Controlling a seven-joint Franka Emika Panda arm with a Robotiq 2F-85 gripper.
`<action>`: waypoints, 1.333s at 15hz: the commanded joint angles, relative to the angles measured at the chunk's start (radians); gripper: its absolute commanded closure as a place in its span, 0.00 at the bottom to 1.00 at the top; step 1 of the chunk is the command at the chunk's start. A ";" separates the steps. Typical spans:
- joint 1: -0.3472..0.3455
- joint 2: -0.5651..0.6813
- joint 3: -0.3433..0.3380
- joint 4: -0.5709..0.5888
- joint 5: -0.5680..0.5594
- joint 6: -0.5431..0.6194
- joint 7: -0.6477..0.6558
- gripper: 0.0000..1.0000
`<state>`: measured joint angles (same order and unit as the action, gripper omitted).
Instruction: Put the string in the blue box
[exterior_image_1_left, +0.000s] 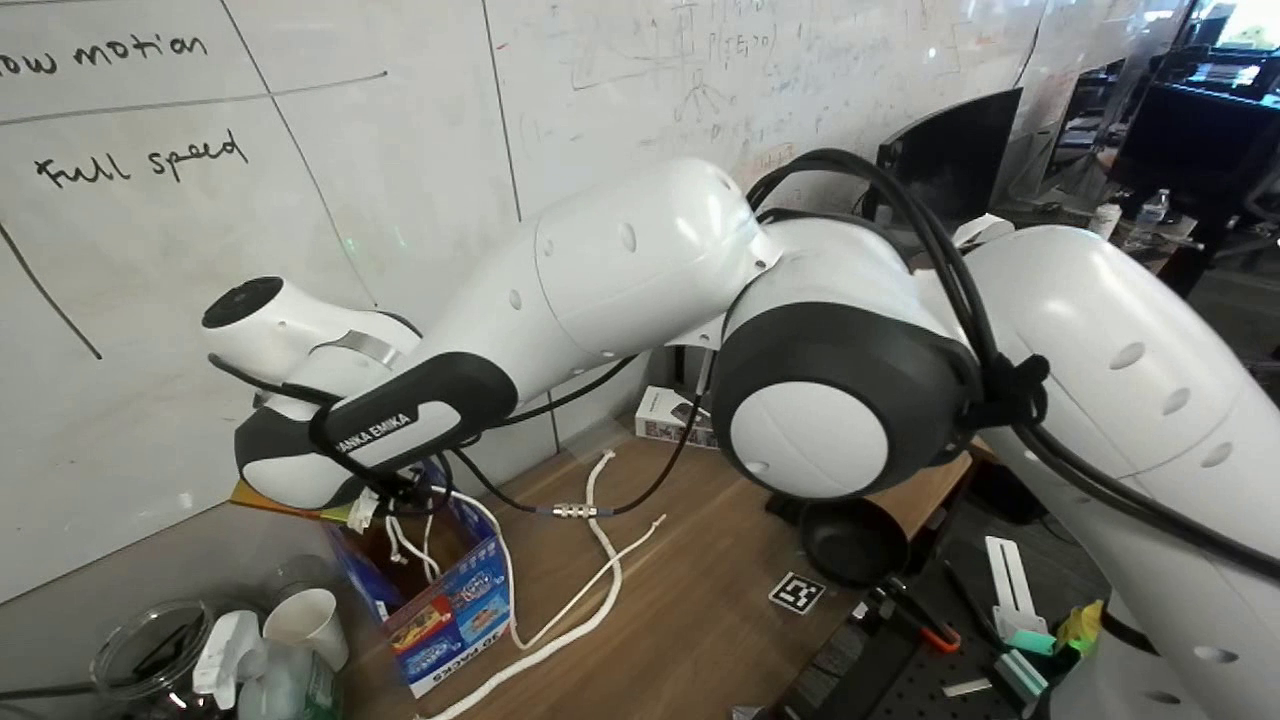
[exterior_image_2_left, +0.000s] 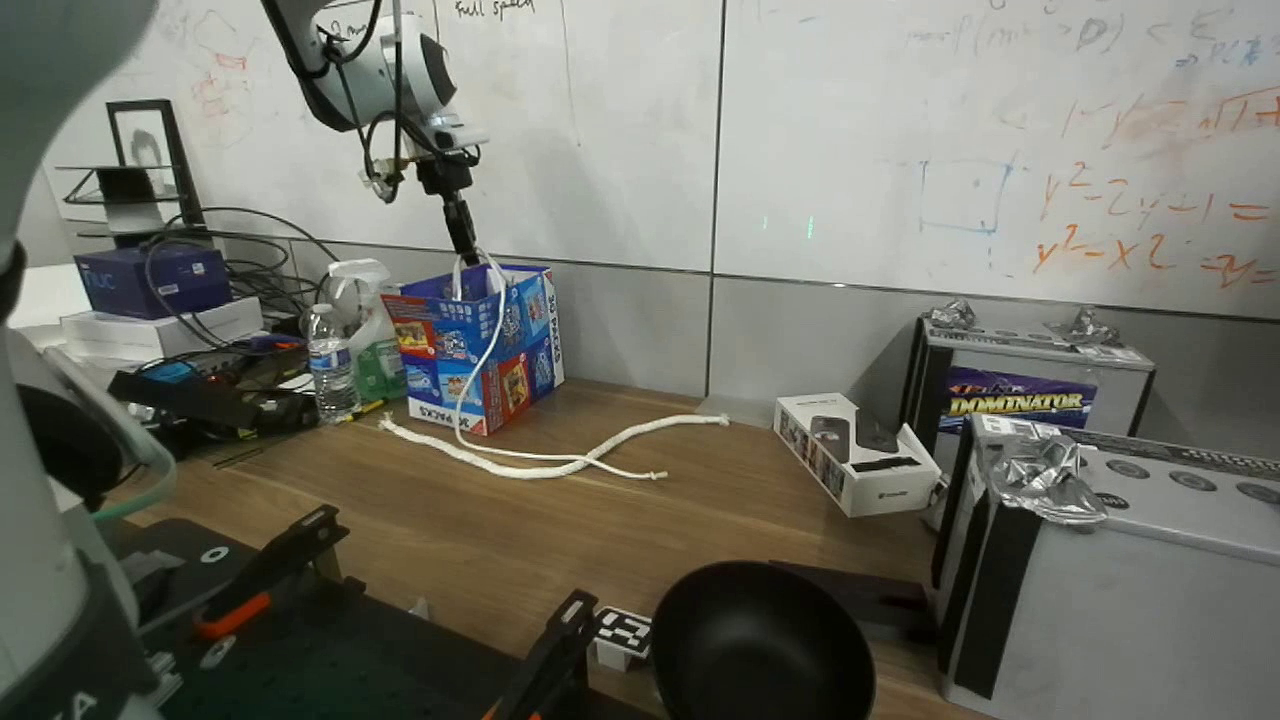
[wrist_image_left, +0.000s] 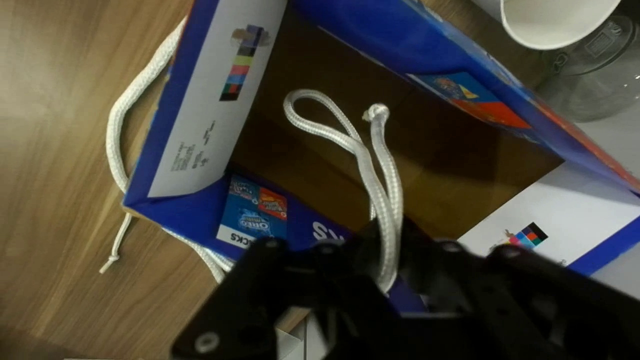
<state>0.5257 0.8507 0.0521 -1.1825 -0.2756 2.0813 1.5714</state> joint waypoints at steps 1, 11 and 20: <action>0.008 0.054 -0.005 0.123 0.013 -0.092 -0.078 0.61; -0.035 -0.127 0.004 -0.054 -0.085 -0.056 -0.417 0.00; -0.194 -0.464 0.061 -0.475 -0.027 0.109 -0.980 0.00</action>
<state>0.3846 0.5371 0.0949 -1.4646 -0.3400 2.1081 0.7626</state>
